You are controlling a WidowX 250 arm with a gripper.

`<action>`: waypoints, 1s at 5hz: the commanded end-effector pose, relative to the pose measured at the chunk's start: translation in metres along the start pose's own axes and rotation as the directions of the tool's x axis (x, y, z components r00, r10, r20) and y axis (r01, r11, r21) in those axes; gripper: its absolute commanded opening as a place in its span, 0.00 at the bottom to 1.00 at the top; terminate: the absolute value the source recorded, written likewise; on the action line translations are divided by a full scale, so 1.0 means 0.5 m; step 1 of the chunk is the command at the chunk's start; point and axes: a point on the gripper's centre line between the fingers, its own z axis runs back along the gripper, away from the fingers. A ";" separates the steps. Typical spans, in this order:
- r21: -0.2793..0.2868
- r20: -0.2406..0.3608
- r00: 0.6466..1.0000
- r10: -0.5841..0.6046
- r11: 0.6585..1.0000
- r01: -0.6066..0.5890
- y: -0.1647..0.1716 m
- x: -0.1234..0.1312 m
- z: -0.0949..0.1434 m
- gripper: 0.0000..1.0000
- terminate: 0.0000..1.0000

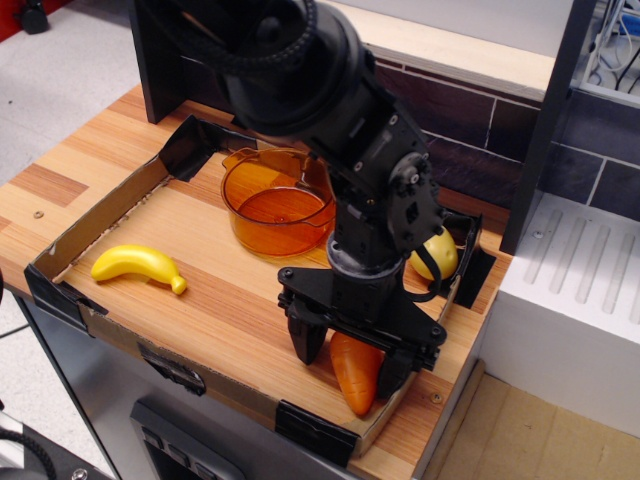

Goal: Put carrot in pot

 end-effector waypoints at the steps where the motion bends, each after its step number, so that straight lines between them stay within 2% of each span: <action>1: -0.027 0.036 0.997 0.069 0.997 -0.068 -0.003 -0.001 0.025 0.00 0.00; 2: -0.011 0.054 0.995 0.086 0.996 -0.085 0.008 0.011 0.042 0.00 0.00; 3: -0.021 0.136 0.973 0.187 0.982 -0.186 0.054 0.035 0.117 0.00 0.00; 4: -0.025 0.161 0.930 0.331 0.943 -0.331 0.121 0.090 0.196 0.00 0.00; 5: 0.032 0.215 0.885 0.412 0.903 -0.428 0.176 0.141 0.215 0.00 0.00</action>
